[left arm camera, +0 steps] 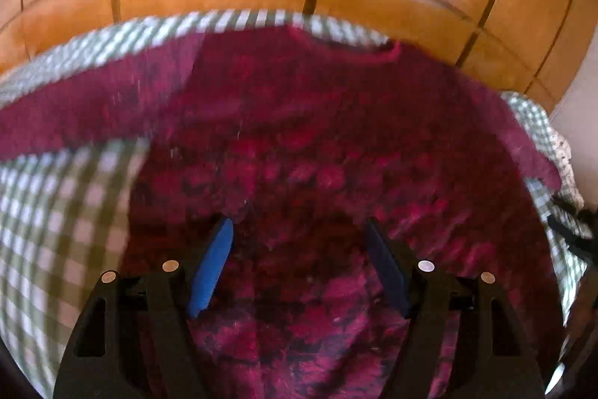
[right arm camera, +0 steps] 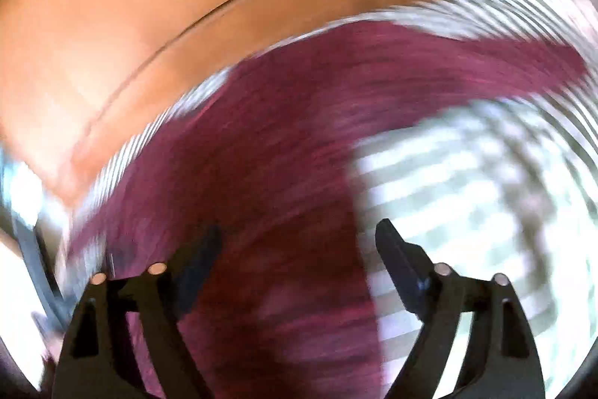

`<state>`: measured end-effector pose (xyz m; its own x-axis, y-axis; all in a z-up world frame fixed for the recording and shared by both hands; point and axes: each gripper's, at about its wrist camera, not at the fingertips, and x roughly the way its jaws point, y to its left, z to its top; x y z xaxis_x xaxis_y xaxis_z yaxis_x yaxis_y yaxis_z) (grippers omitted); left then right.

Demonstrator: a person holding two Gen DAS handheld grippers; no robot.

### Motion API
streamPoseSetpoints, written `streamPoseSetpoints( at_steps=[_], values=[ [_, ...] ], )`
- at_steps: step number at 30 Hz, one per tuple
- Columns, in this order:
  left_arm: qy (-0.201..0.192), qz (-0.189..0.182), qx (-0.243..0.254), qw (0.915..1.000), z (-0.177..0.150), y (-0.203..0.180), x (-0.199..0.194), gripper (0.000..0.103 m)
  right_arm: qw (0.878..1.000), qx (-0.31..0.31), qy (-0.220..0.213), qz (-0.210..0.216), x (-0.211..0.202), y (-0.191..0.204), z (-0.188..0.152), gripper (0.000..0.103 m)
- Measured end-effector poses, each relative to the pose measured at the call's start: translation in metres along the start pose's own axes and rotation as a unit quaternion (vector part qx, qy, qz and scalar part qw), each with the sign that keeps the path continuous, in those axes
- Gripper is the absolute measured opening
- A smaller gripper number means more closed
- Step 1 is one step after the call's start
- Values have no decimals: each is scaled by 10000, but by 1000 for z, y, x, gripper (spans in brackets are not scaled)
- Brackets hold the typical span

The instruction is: Fold small clothes

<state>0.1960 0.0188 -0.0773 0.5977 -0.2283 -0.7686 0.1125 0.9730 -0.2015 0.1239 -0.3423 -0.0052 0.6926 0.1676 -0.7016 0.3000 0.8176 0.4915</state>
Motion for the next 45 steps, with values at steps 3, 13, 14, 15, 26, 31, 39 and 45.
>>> streamPoseSetpoints(
  at_steps=[3, 13, 14, 15, 26, 31, 39, 45],
  values=[
    [-12, -166, -134, 9998, -2, 4, 4, 74, 9911, 1244, -433, -171, -8, -76, 34, 77],
    [-20, 8, 109, 9999, -4, -6, 11, 81, 9705, 2149, -694, -839, 12, -158, 121, 58],
    [-18, 24, 129, 9999, -4, -7, 11, 81, 9722, 2013, -580, -1042, 17, -158, 127, 45],
    [-15, 34, 145, 9999, -4, -8, 11, 82, 9745, 1810, -484, -1238, 20, -156, 130, 34],
    [-3, 74, 205, 9998, -4, -8, 15, 87, 9368, 410, -697, -3403, 19, -179, 152, 0],
    [-10, 76, 210, 9998, -4, -7, 15, 87, 9546, 651, -914, -2761, -2, -173, 127, 46],
    [-20, 48, 215, 9998, -4, -8, 14, 89, 9980, 54, 174, -608, 0, -89, 69, 61],
    [-34, 41, 197, 9998, -5, -8, 13, 89, 9835, -1081, 1341, 554, 24, 12, -12, 43]
  ],
)
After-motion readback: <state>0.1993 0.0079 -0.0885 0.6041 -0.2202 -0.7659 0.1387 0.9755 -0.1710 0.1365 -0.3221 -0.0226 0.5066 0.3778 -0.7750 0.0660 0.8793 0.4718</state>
